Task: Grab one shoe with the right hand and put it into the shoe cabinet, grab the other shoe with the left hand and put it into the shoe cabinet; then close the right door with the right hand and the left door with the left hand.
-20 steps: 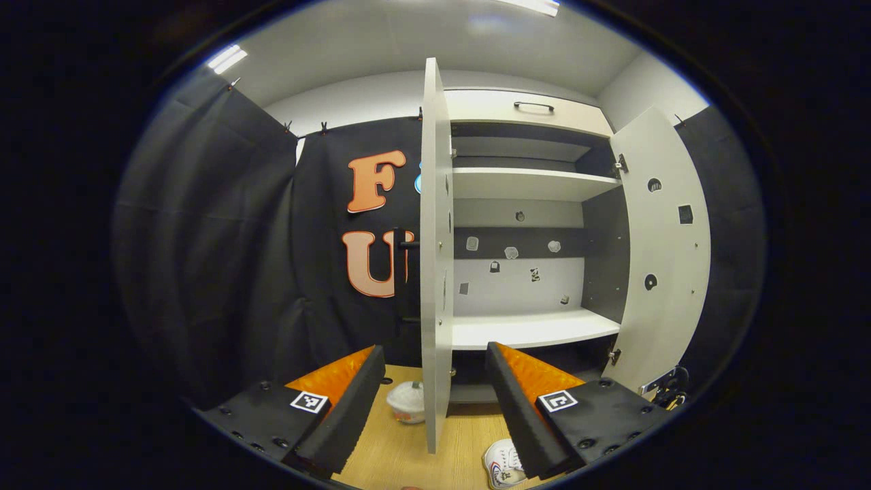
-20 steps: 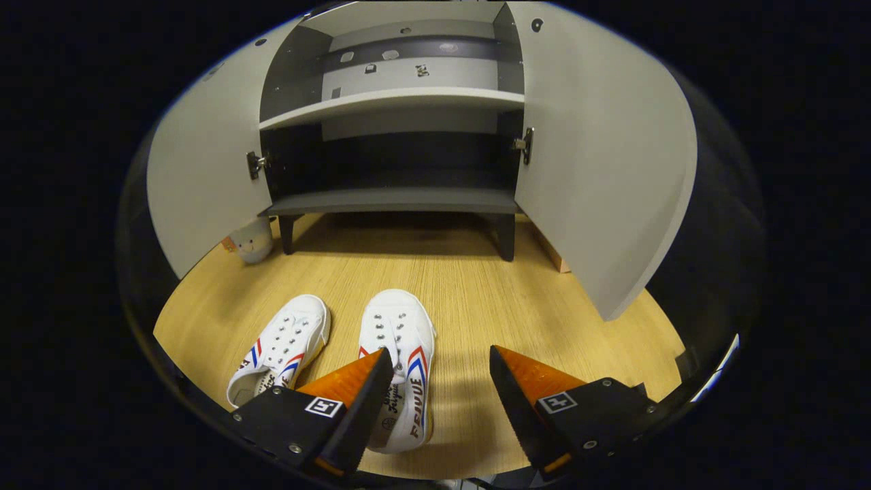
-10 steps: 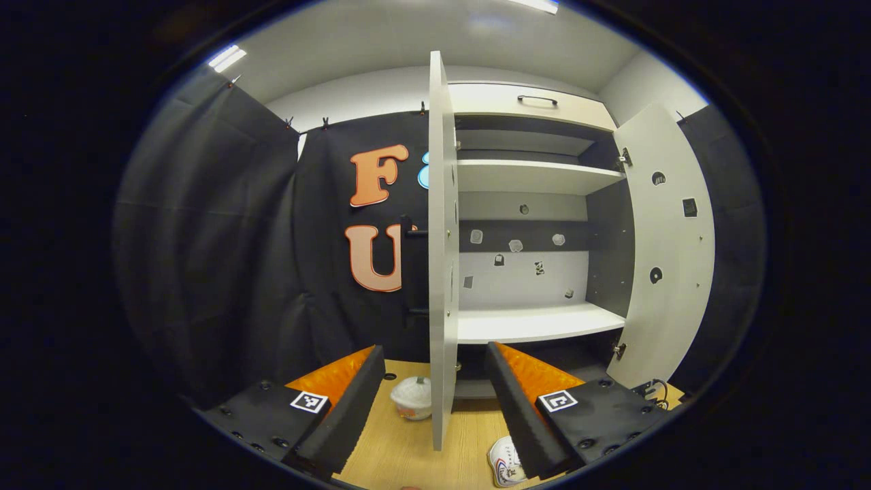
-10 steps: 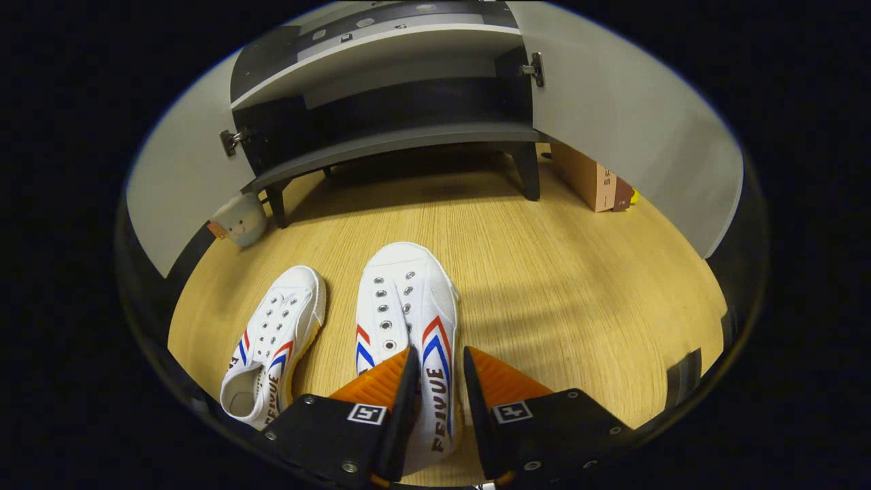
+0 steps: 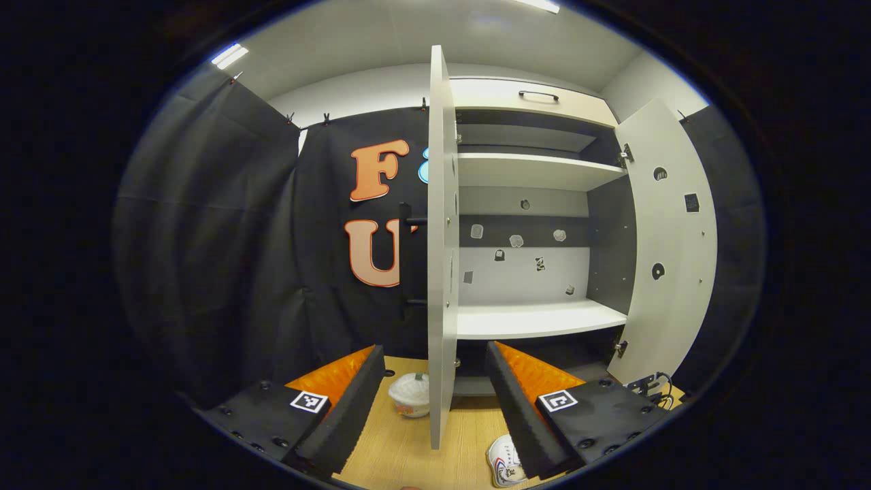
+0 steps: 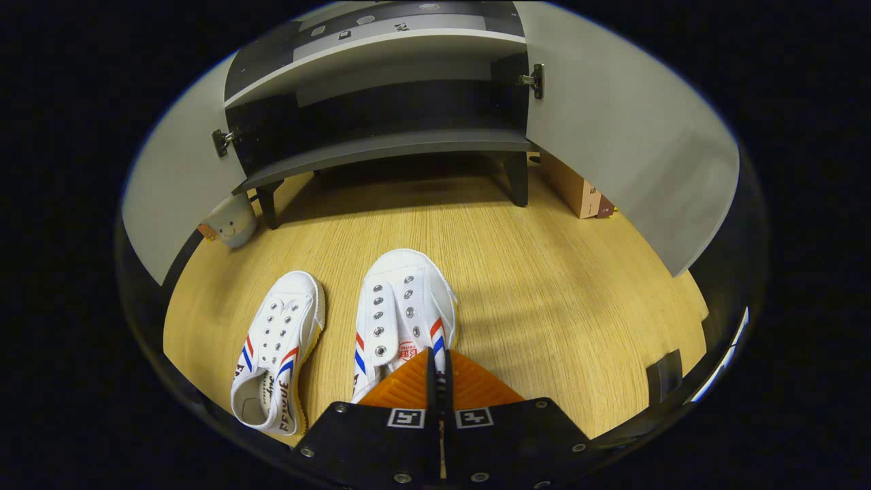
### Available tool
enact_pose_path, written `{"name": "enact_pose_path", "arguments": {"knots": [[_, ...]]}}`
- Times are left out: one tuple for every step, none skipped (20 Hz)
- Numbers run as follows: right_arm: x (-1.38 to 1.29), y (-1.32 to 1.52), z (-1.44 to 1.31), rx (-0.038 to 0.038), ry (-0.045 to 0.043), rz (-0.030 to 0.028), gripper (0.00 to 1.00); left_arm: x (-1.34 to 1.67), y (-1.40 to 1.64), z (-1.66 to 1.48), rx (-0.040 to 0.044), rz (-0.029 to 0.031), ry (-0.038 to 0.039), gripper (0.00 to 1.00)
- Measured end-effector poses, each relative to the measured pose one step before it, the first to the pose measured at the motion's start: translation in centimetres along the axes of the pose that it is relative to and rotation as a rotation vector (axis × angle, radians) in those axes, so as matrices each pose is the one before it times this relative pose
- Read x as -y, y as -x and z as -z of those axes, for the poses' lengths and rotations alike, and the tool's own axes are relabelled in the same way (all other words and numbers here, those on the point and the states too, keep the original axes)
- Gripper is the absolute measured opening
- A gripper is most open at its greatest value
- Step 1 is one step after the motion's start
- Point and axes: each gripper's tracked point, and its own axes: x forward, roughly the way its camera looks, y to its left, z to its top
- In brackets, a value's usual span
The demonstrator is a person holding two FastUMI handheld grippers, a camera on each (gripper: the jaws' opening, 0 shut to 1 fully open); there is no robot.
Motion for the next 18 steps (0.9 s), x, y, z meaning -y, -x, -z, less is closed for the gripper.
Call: {"name": "enact_pose_path", "arguments": {"knots": [[-0.117, 0.891, -0.761, 0.00714, -0.00733, -0.00512, 0.02, 0.061, -0.011, 0.141, -0.00034, 0.00099, -0.00141, 0.97], [-0.044, 0.958, -0.738, 0.00812, -0.00489, -0.00296, 0.02, 0.087, -0.047, 0.125, -0.00010, 0.00117, -0.00026, 0.96], [0.040, 0.994, -1.005, 0.00780, -0.00248, 0.00388, 0.02, 0.118, -0.066, 0.066, -0.00102, 0.00312, -0.00016, 0.97], [0.046, 1.133, -1.158, 0.02045, 0.00779, 0.00684, 0.02, 0.180, -0.110, -0.017, 0.00314, 0.00454, 0.00247, 0.96], [0.015, 1.009, -1.174, 0.02511, 0.01584, 0.00789, 0.02, 0.220, -0.094, 0.021, 0.00296, 0.00430, 0.00214, 0.99], [-0.073, 1.001, -1.452, 0.02590, 0.00958, 0.00371, 0.02, 0.169, 0.003, -0.018, 0.00309, 0.00278, -0.00015, 0.99], [-0.129, 1.129, -1.682, 0.01927, 0.00118, -0.00280, 0.02, 0.099, -0.049, -0.035, 0.00303, 0.00205, -0.00193, 0.94], [-0.314, 1.025, -1.657, 0.01714, -0.00924, -0.00896, 0.02, 0.150, -0.062, 0.019, 0.00252, 0.00306, -0.00436, 0.97], [-0.479, 0.956, -1.735, 0.01951, -0.01014, -0.01229, 0.02, 0.304, -0.094, -0.028, 0.00556, 0.00575, -0.00599, 0.96], [-0.219, 0.788, -1.749, 0.02152, -0.00286, -0.01285, 0.02, 0.302, -0.150, -0.061, 0.00273, 0.00700, -0.00468, 0.96], [-0.304, 0.684, -1.684, 0.01833, 0.00354, -0.00972, 0.02, 0.449, -0.097, 0.163, 0.00031, 0.00947, -0.00331, 0.99], [-0.350, 0.735, -1.582, 0.01864, -0.00008, -0.00928, 0.02, 0.382, -0.081, 0.181, -0.00272, 0.00760, -0.00069, 0.96], [-0.363, 0.627, -1.623, 0.01897, -0.00320, -0.01140, 0.01, 0.259, -0.209, 0.094, -0.00032, 0.00675, 0.00248, 0.94], [-0.476, 0.300, -1.694, 0.02151, -0.00775, -0.00782, 0.02, 0.240, -0.114, 0.116, -0.00065, 0.00539, 0.00600, 0.94], [-0.390, 0.519, -1.731, 0.02157, -0.00179, -0.00329, 0.02, 0.258, -0.129, 0.099, -0.00239, 0.00515, 0.00813, 0.94], [-0.194, -0.197, -1.585, 0.02144, 0.01164, 0.00180, 0.01, 0.394, -0.004, 0.259, -0.00377, 0.01148, 0.00707, 0.94], [0.034, -0.083, -1.552, 0.02003, 0.00951, 0.00339, 0.02, 0.396, -0.086, 0.278, -0.00646, 0.00993, 0.00204, 0.94], [-0.220, -0.272, -1.565, 0.01474, 0.00149, 0.00168, 0.02, 0.295, -0.122, 0.219, -0.00501, 0.00671, -0.00310, 0.94]]}}
